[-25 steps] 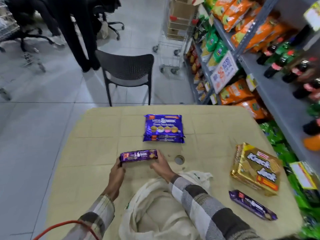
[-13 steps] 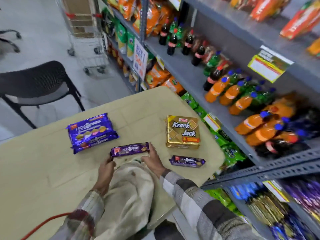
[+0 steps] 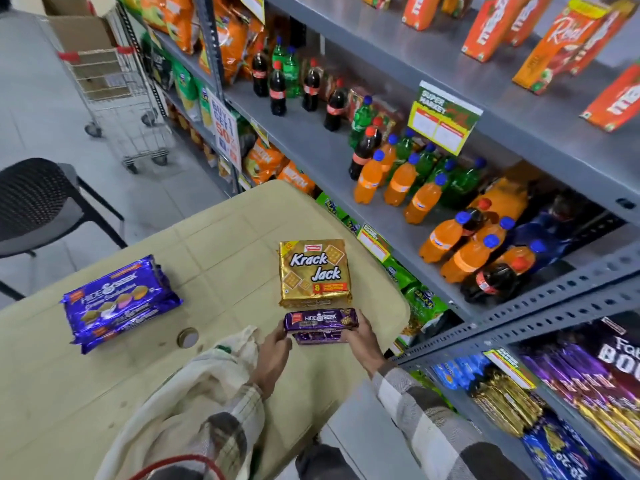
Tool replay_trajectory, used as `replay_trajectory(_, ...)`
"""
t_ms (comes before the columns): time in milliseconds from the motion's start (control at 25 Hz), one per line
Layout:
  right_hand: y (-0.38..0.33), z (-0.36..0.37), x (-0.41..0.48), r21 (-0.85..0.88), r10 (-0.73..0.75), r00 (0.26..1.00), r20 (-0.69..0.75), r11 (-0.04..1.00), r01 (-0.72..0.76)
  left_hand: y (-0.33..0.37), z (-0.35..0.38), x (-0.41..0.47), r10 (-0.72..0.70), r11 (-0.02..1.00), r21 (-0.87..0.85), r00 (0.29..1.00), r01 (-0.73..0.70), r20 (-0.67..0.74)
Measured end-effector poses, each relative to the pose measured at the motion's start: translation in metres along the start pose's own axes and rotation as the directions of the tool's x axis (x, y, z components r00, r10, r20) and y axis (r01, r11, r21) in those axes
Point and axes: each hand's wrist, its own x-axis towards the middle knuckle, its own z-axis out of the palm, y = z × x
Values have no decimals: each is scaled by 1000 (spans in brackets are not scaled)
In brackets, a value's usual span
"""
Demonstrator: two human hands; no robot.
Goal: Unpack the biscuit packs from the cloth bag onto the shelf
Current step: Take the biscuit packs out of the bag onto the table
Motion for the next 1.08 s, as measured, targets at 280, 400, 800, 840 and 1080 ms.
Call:
replay_trajectory(280, 40, -31, 39, -6, 87, 996, -14, 996, -87, 18, 36, 3, -6, 1000, -16, 999, 6, 32)
replay_trajectory(400, 35, -36, 33, -27, 82, 996, -18, 996, -82, 16, 41, 4, -25, 1000, -4, 1000, 25, 11)
replay_trajectory(800, 34, -41, 16, -91, 40, 999, -9, 995, -40, 1, 43, -3, -87, 996, 20, 996, 87, -4)
replay_trajectory(840, 34, -41, 15, -97, 34, 999, -5, 995, -34, -1, 43, -2, -90, 996, 18, 996, 90, 1)
replay_trajectory(1080, 35, -39, 13, -104, 2, 1000, 20, 995, 0, -11, 43, 7, -78, 997, -11, 997, 77, -11)
